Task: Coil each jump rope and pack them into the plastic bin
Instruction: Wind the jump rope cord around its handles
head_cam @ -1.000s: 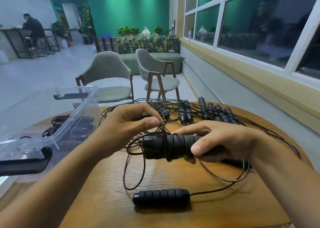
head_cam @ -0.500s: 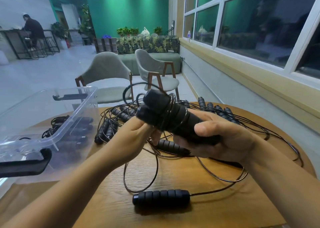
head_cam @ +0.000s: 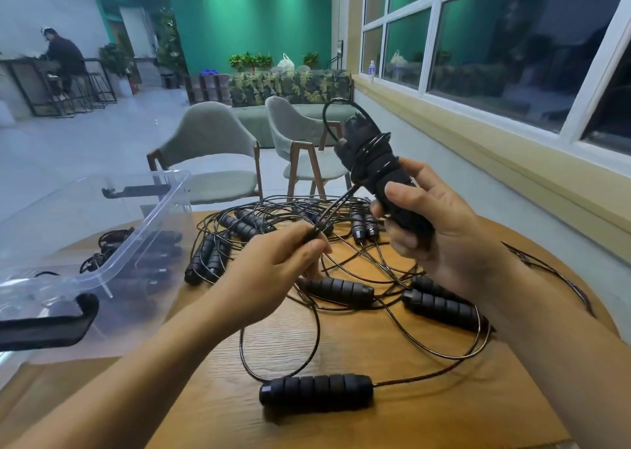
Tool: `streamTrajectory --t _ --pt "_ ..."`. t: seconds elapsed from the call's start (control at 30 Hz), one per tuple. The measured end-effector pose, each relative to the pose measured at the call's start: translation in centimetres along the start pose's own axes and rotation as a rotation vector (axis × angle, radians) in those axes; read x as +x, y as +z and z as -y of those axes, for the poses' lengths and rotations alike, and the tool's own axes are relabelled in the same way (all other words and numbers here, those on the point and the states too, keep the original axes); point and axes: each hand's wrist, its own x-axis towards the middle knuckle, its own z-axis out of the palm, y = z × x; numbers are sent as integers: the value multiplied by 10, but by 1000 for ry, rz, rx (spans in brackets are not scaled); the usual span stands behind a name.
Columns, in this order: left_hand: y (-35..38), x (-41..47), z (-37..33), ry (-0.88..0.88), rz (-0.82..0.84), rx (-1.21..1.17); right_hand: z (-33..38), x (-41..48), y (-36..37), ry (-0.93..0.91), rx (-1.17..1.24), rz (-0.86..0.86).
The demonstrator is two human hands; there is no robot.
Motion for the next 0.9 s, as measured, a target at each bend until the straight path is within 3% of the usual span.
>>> streamTrajectory --t 0.2,0.37,0.6,0.9 --pt "-7 2 2 6 -87 78 -3 -1 4 -38 -285 -189" --pt "-17 2 0 13 -154 86 -4 -1 3 -46 -725 -206" --pt "-23 2 -2 86 -208 141 2 1 -1 201 -1019 60" --pt "-29 1 -12 95 -137 -112 12 -4 -9 427 -822 401"
